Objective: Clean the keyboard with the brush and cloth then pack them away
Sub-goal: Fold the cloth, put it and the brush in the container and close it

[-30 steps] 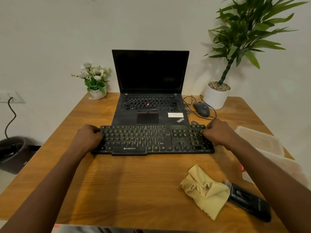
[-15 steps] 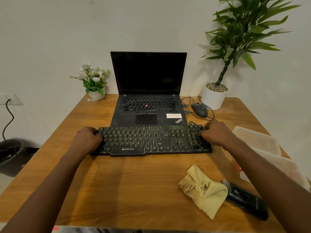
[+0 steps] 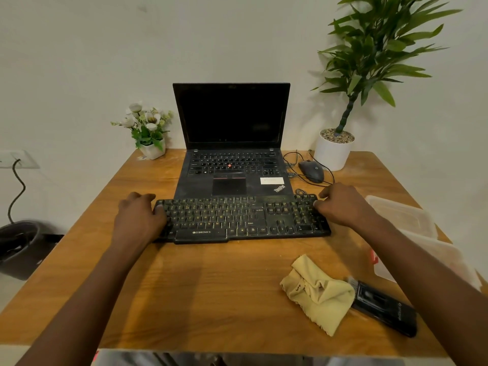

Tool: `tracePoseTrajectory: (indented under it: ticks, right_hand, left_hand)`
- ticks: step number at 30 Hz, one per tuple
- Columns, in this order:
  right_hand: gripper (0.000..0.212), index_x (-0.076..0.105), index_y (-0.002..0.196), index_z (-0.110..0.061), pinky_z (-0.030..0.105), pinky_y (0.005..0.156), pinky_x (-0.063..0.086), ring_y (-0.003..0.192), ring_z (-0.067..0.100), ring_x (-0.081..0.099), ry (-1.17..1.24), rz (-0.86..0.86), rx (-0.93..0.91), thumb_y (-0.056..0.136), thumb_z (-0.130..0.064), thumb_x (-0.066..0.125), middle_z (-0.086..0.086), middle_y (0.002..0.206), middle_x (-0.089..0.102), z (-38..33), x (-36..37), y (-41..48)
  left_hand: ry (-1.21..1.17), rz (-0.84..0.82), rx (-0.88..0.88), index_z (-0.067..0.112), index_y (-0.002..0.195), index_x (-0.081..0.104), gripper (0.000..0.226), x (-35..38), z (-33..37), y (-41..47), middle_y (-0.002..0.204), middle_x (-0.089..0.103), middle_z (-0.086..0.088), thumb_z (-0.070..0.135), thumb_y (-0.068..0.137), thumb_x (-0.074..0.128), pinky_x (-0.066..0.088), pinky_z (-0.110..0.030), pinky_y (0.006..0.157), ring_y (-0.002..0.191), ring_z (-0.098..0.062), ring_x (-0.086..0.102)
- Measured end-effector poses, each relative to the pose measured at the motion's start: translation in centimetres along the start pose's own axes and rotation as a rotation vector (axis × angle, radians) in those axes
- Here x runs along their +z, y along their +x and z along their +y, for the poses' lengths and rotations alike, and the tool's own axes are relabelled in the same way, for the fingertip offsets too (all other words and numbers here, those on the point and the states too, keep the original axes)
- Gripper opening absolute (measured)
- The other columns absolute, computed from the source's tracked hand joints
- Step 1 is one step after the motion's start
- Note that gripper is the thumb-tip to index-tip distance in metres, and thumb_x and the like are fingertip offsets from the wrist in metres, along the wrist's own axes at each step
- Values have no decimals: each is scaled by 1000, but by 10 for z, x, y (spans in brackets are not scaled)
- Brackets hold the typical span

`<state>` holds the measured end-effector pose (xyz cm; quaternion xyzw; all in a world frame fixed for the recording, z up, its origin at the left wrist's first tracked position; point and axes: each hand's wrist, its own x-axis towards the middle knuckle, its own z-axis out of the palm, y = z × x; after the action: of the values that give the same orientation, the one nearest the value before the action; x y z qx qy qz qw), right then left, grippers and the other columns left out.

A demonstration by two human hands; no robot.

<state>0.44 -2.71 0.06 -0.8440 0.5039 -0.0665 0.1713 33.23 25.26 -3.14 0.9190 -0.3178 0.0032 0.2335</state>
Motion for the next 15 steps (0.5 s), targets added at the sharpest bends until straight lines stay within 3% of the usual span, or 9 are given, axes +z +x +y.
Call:
tracePoseTrajectory:
  ticks: [3, 7, 10, 12, 15]
  right_hand:
    - [41, 74, 131, -9, 35, 89, 55, 110, 26, 70, 49, 60, -80, 97, -32, 69, 12, 125, 76, -7, -9, -16]
    - [33, 77, 122, -11, 32, 89, 56, 99, 18, 71, 184, 87, -155, 97, -32, 72, 6, 111, 79, -17, -22, -50]
    - [27, 80, 115, -14, 34, 90, 59, 94, 11, 72, 243, 76, -189, 95, -32, 76, 0, 103, 79, -20, -26, -81]
    - [22, 81, 111, -18, 29, 85, 59, 90, 6, 70, 238, 65, -206, 94, -31, 77, -3, 99, 79, -17, -27, -104]
    - [25, 82, 114, -21, 29, 84, 59, 91, 8, 71, 140, 40, -215, 93, -33, 77, -4, 104, 79, -7, -21, -130]
  left_hand:
    - [-90, 74, 122, 6, 136, 64, 44, -5, 18, -17, 129, 59, -19, 31, 102, 55, 51, -48, 93, 116, -36, 57]
    - [-271, 84, 256, 10, 121, 73, 29, -7, 51, -50, 108, 66, -5, 27, 101, 59, 50, -35, 79, 92, -17, 62]
    - [-402, 46, 294, 16, 116, 74, 24, -6, 75, -80, 106, 68, 2, 29, 101, 60, 53, -33, 78, 90, -6, 62]
    - [-445, -18, 311, 20, 116, 73, 22, -1, 90, -99, 105, 69, 6, 31, 101, 60, 50, -24, 75, 90, -2, 62]
    - [-483, -128, 325, 26, 118, 72, 20, 12, 111, -125, 105, 68, 12, 30, 102, 61, 52, -21, 76, 92, -1, 63]
